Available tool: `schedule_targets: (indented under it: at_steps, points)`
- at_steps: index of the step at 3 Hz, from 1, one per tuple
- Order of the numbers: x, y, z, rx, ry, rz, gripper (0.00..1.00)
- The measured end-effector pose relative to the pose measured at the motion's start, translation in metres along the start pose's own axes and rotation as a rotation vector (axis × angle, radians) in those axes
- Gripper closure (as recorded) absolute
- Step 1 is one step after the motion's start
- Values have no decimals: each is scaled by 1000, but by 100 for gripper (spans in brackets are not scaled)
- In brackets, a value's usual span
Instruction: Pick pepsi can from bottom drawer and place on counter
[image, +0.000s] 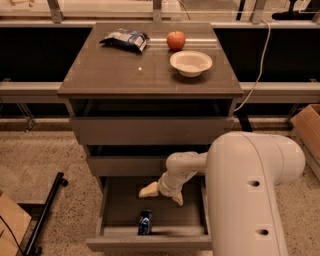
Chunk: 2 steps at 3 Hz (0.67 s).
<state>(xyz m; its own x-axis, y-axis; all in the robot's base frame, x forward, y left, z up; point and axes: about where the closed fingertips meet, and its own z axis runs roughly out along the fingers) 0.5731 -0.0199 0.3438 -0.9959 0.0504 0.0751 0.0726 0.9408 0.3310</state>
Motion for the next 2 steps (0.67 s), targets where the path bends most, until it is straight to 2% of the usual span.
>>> schedule_targets:
  at_steps: [1, 2]
  points:
    - [-20, -8, 82, -31, 3, 97, 0]
    - [-20, -7, 87, -22, 14, 103, 0]
